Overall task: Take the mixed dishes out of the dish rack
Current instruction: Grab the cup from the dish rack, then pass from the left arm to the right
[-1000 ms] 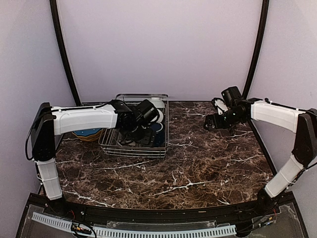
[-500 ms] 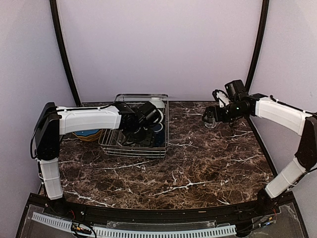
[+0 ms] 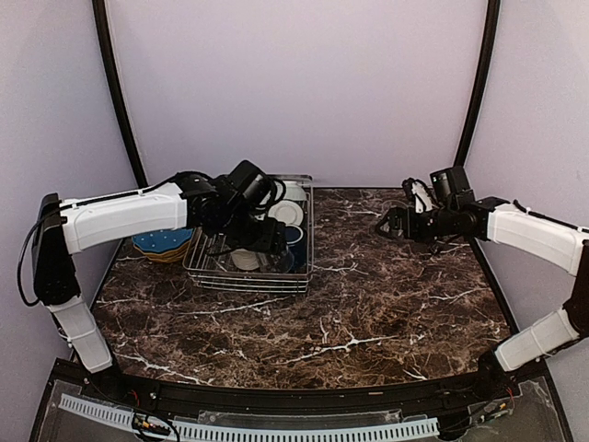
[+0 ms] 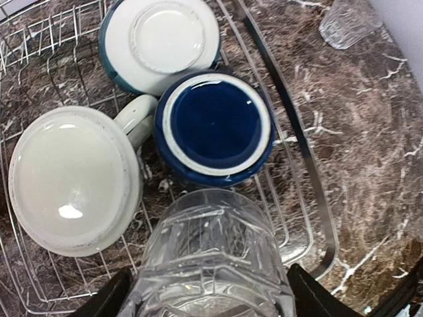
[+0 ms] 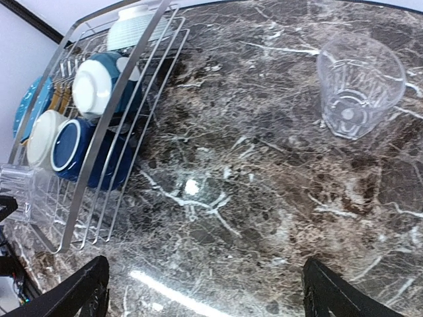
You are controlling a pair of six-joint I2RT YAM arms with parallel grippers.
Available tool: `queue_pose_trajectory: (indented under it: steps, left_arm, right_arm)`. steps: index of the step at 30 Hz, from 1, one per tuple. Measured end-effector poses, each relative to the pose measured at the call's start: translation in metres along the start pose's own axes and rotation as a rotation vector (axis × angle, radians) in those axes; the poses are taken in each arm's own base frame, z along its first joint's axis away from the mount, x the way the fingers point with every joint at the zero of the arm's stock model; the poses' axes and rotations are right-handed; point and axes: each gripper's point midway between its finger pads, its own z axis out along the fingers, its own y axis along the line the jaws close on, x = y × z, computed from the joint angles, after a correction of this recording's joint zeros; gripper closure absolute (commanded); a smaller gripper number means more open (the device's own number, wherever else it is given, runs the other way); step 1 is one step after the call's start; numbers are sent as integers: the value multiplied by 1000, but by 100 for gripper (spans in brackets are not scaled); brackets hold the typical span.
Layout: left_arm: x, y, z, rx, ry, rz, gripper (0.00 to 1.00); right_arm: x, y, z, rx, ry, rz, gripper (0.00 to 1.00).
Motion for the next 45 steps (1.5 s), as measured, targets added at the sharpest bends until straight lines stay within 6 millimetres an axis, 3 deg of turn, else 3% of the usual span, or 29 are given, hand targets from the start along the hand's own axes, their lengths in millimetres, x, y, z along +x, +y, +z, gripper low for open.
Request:
queue_pose_trajectory:
  steps: [7, 15, 20, 27, 33, 35, 37, 39, 41, 45]
  left_arm:
    - [-30, -21, -31, 308, -134, -120, 60]
    - [-45, -52, -39, 654, -224, -256, 67]
    - [-47, -78, -30, 863, -210, -364, 72]
    - [-36, -97, -3, 994, -134, -487, 72]
    - [-41, -105, -15, 1057, -150, -496, 68]
    - [-41, -108, -19, 1080, -145, -493, 65]
    - [-42, -110, -24, 1103, -153, -477, 56]
    - [-43, -110, -26, 1108, -161, -464, 35]
    - [-43, -107, -28, 1104, -171, -450, 19]
    - [-36, -96, -37, 1053, -202, -383, 5]
  right_arm:
    - [12, 41, 9, -274, -22, 65, 1]
    - [3, 128, 0, -649, -84, 23, 6]
    - [-3, 159, -5, -808, -117, 4, 24]
    - [8, 167, 8, -903, -72, 69, 59]
    - [13, 178, 1, -969, -61, 87, 93]
    - [13, 181, -3, -992, -60, 87, 100]
    - [12, 185, -9, -1014, -71, 73, 100]
    - [11, 186, -11, -1012, -79, 60, 100]
    - [12, 185, -12, -1001, -79, 47, 100]
    - [12, 186, -17, -966, -83, 15, 100]
